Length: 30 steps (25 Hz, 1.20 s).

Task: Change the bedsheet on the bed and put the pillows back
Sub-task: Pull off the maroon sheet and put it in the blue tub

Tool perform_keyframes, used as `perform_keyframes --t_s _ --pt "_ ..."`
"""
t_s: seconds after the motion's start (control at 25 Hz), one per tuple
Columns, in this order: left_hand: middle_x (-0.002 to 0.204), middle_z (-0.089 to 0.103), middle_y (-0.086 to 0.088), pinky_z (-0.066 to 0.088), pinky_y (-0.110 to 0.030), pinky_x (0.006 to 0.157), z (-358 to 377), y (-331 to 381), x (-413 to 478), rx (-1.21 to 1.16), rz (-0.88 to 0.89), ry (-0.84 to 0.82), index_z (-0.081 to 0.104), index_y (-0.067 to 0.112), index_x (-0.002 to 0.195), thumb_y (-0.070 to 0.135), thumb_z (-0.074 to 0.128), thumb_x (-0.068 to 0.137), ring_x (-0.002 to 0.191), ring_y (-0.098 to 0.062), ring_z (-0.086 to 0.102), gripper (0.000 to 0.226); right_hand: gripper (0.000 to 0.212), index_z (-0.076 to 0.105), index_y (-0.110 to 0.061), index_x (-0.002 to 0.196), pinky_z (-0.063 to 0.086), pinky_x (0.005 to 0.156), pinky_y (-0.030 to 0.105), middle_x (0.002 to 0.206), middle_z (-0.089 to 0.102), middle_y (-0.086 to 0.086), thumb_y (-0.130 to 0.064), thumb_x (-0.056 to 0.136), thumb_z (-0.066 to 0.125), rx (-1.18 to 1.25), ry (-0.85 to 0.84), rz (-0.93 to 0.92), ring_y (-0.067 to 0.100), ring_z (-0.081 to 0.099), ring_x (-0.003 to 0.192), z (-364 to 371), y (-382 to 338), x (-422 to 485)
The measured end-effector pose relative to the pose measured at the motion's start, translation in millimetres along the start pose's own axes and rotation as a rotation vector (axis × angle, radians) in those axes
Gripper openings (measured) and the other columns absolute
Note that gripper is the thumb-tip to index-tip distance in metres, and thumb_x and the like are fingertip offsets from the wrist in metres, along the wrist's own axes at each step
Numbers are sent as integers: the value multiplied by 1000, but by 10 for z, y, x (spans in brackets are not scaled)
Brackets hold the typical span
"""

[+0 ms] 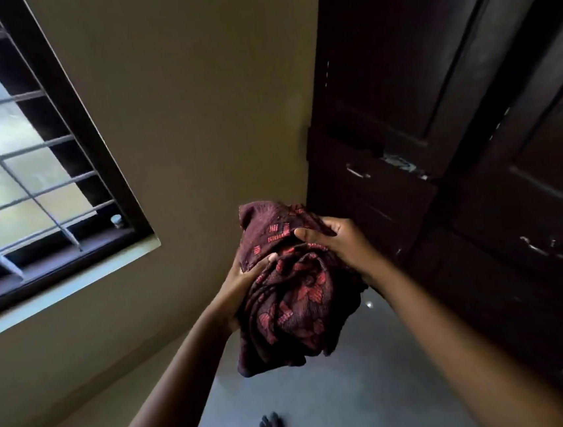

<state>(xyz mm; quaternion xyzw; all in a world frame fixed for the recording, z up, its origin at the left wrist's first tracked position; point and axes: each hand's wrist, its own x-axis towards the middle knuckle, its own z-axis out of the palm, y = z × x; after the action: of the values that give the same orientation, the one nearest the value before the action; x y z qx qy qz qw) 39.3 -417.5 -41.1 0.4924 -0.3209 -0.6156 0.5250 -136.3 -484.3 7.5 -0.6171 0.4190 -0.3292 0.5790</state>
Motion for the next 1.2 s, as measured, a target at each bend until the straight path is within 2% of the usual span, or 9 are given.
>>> perform_keyframes --t_s 0.24,0.52,0.6,0.76,0.88,0.96,1.04,1.12,1.2 --pt "128 56 -8 48 -44 96 -59 151 1491 25 -5 -53 38 25 137 59 88 33 112 -26 59 120 15 67 -25 97 52 86 23 94 71 -11 -26 82 69 -83 71 1 4 67 89 -449 66 1211" --pt "128 58 -9 49 -36 91 -149 -133 2768 -26 -118 -6 44 17 134 59 86 42 111 -21 61 109 16 68 -9 97 50 81 28 99 69 10 -18 84 67 -112 85 186 15 63 85 -760 657 2413" --pt "124 61 -8 49 -33 88 -173 -403 3051 -66 -166 56 47 15 132 59 85 42 109 -20 62 107 20 67 -5 101 50 82 29 103 69 12 -17 84 67 -141 65 244 16 62 88 -862 957 2713" --pt "127 60 -6 40 -44 106 -289 -1286 3643 -135 -320 151 49 16 132 60 84 49 116 -23 58 100 25 67 -4 105 50 89 36 106 69 14 -17 84 67 -194 -33 369 18 62 93 -1046 1789 3295" --pt "125 61 -6 43 -43 103 -357 -1988 4039 -185 -416 292 49 16 131 63 83 47 112 -23 59 103 24 66 -3 105 50 77 22 106 67 13 -14 84 67 -250 -110 442 16 60 91 -1104 2647 3744" --pt "123 59 -3 46 -37 98 -408 -2330 4290 -200 -431 383 48 15 129 52 79 61 108 -20 59 84 24 67 0 105 47 67 12 101 67 10 -12 84 67 -322 -142 466 14 59 89 -1101 3254 3982" --pt "122 56 -1 45 -30 93 -525 -2782 4577 -210 -421 420 46 17 128 34 69 79 104 -16 56 56 23 68 2 102 49 71 19 99 69 13 -11 83 68 -384 -141 439 16 60 88 -1084 3816 4211" --pt "127 57 1 45 -27 90 -675 -3121 4805 -206 -362 462 47 15 132 40 69 77 105 -11 57 64 21 68 5 98 52 78 29 95 70 16 -10 83 68 -427 -136 373 21 64 83 -1037 4223 4400" --pt "128 58 2 45 -31 97 -857 -3535 5016 -167 -318 530 47 24 133 60 72 65 110 -11 58 82 20 69 6 96 51 74 22 91 70 14 -9 83 67 -463 -150 286 17 63 76 -930 4658 4578"
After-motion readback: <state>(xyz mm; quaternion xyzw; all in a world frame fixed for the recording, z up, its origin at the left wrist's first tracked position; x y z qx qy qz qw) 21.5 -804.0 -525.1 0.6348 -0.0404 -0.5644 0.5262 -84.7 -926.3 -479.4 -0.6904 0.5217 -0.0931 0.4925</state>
